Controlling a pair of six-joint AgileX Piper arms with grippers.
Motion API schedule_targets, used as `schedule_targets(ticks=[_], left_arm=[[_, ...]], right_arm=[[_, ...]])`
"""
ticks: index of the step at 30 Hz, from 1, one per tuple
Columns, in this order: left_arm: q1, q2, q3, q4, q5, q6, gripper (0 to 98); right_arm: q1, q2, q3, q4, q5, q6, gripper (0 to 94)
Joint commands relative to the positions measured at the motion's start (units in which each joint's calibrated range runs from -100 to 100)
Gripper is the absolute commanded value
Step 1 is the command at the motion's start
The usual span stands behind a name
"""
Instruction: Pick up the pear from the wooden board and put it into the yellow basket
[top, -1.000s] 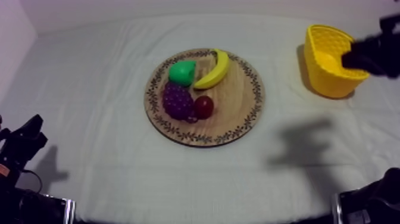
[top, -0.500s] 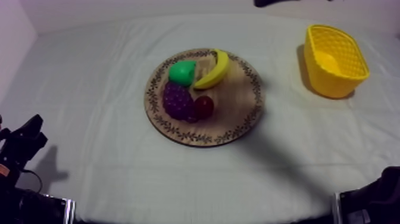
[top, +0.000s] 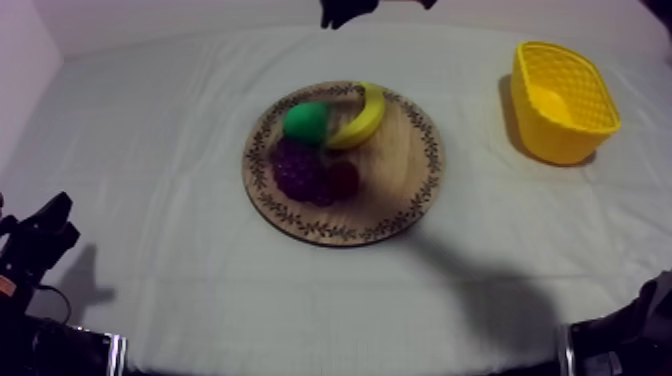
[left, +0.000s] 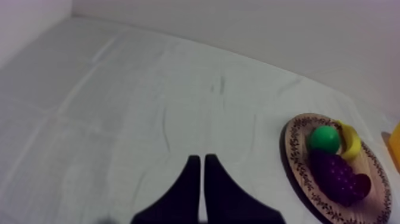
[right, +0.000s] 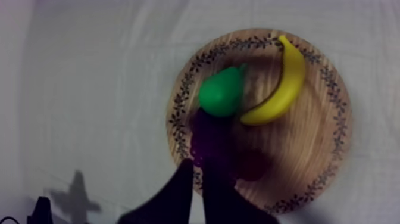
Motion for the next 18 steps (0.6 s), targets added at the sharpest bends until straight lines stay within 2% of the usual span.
schedule_targets(ticks=[1,9,18], left_arm=[[0.01,0.02,-0.02,0.01,0.02,0.0,0.1],[0.01,0.02,-0.02,0.01,0.02,0.0,0.1],[0.01,0.02,-0.02,0.01,0.02,0.0,0.1]], right_arm=[[-0.31,2.26,-0.56,0.3,0.11,0.33,23.1],[-0.46,4.53,-1.17,0.08,0.23,1.47,43.7],[0.29,9.38,-1.81,-0.72,0.24,2.12,55.5]])
